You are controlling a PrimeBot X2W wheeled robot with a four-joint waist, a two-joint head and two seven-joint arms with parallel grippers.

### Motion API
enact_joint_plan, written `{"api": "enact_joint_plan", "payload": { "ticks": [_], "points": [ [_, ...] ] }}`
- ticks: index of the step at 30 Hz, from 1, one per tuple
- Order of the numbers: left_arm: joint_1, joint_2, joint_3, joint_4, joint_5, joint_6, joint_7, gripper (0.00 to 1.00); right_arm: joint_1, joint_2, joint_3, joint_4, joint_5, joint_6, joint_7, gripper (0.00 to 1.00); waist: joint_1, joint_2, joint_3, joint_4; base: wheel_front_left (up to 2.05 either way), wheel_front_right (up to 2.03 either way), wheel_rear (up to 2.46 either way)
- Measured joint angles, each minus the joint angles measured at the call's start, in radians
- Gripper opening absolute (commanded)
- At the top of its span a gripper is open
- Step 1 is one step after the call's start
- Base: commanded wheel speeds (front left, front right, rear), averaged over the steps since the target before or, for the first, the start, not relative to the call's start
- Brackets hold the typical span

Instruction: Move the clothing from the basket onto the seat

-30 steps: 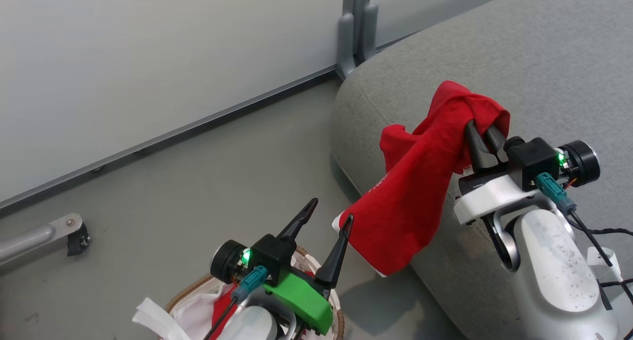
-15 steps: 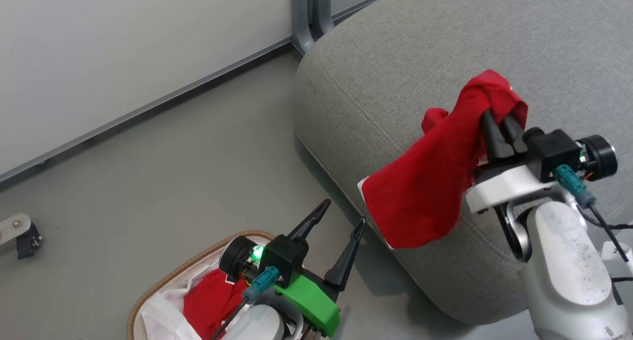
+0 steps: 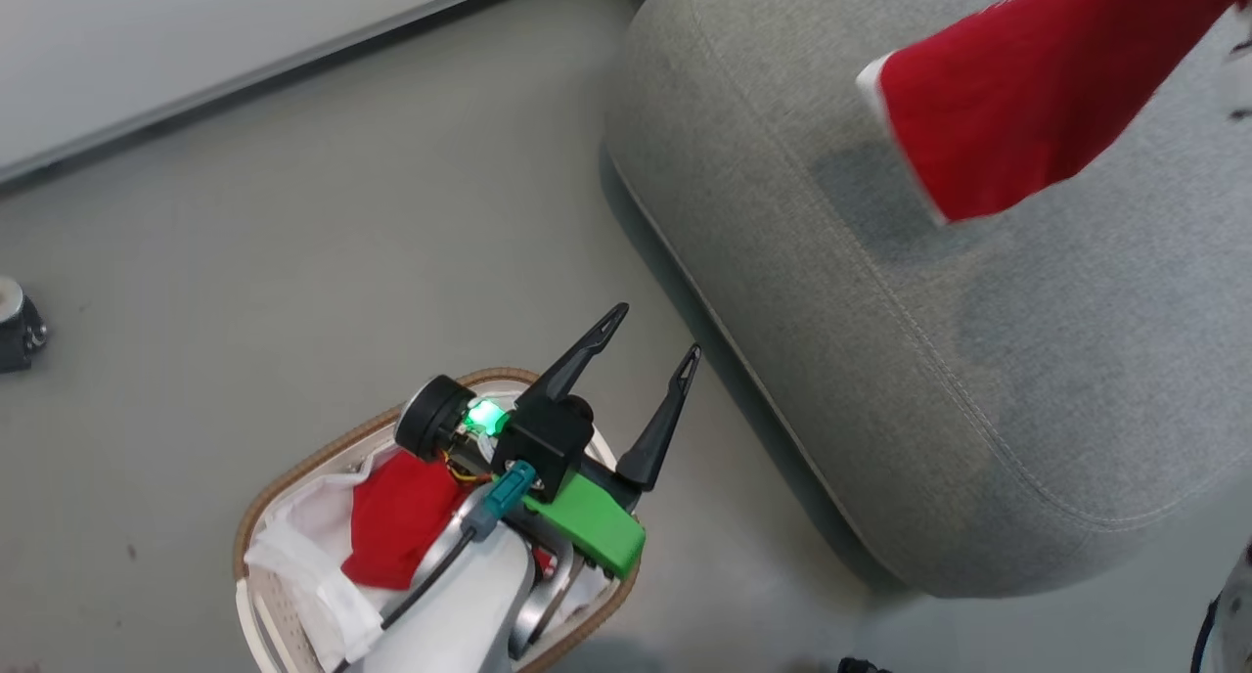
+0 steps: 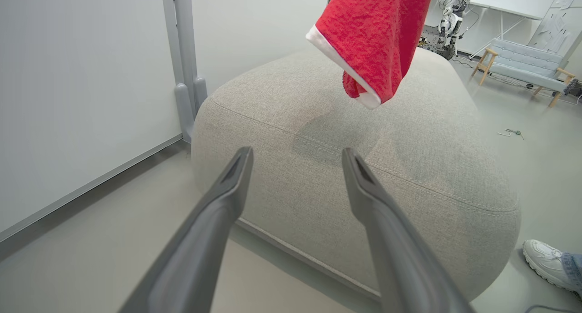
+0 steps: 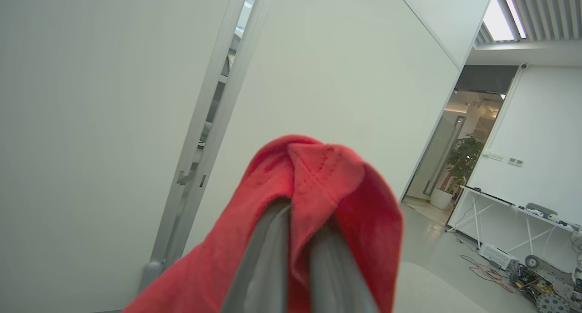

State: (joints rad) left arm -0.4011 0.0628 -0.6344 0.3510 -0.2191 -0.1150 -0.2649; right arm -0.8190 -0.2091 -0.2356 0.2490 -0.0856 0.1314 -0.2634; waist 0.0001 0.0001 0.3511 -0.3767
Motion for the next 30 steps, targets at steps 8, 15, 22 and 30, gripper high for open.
{"api": "enact_joint_plan", "payload": {
  "ticks": [8,15,22,30],
  "points": [
    [-0.075,0.022,0.012,-0.031,0.066,-0.001,0.0,1.0,-0.211,-0.115,-0.108,0.072,-0.007,0.0,0.0,0.0,0.0001,0.0,0.15,0.055,0.0,0.0,0.0],
    [-0.115,0.025,0.019,-0.041,0.095,0.002,0.0,1.0,-0.26,-0.113,-0.175,0.163,-0.041,0.0,0.0,0.0,0.0002,0.0,0.276,0.105,0.0,0.0,0.0],
    [-0.128,0.03,0.033,-0.04,0.1,0.01,0.0,1.0,-0.213,-0.051,-0.198,0.247,-0.072,0.0,0.0,0.0,0.0001,0.0,0.366,0.147,0.0,0.0,0.0],
    [-0.132,0.03,0.054,-0.04,0.097,0.011,0.0,1.0,-0.14,0.025,-0.223,0.293,-0.084,0.0,0.0,0.0,0.0001,0.0,0.419,0.169,0.0,0.0,0.0]
  ]
}}
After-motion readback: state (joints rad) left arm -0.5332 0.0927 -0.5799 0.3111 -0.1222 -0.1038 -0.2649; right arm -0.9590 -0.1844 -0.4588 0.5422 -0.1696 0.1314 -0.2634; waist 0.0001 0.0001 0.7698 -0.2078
